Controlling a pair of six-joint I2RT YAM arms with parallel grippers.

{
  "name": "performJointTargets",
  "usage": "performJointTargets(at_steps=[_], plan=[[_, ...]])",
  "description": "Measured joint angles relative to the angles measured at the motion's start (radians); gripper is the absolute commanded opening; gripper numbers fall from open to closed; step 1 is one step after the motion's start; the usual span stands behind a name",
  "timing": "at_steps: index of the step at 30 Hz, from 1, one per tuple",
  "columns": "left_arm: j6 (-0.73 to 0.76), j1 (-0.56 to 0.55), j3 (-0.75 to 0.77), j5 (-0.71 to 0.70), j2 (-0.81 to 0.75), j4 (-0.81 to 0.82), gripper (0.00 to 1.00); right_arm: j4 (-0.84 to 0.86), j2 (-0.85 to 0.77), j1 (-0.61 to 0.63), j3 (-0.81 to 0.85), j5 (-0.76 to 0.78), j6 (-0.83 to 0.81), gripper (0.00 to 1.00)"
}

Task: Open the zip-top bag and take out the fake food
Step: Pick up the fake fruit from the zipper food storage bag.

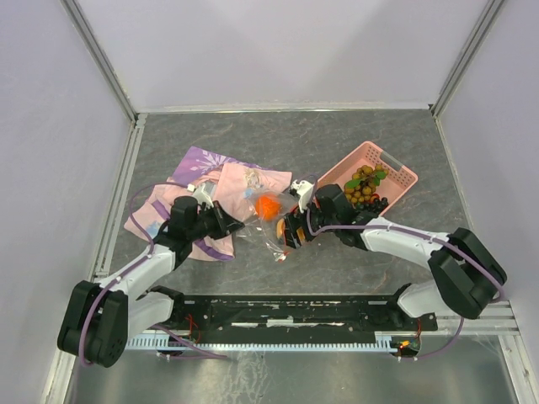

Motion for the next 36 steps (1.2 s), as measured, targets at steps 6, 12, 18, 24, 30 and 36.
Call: performJointTargets(at_steps=[6, 12, 18, 24, 30, 36], plan=[[0.000, 0.000, 0.005, -0.006, 0.000, -0.033, 0.03, -0.021, -0.087, 0.001, -0.002, 0.017, -0.079, 0.37], [0.008, 0.000, 0.011, -0.010, 0.000, -0.055, 0.03, -0.013, -0.155, 0.001, -0.025, 0.019, -0.107, 0.37], [0.028, 0.000, 0.014, -0.034, 0.000, -0.069, 0.03, -0.032, -0.171, -0.004, -0.044, 0.020, -0.113, 0.37], [0.034, 0.000, 0.016, -0.063, -0.011, -0.085, 0.03, -0.071, -0.254, -0.029, -0.053, 0.019, -0.118, 0.37], [0.034, 0.000, 0.016, -0.093, -0.020, -0.092, 0.03, -0.105, -0.321, -0.050, -0.054, 0.018, -0.122, 0.37], [0.034, 0.000, 0.014, -0.112, -0.021, -0.091, 0.03, -0.139, -0.384, -0.079, -0.077, 0.008, -0.121, 0.37]])
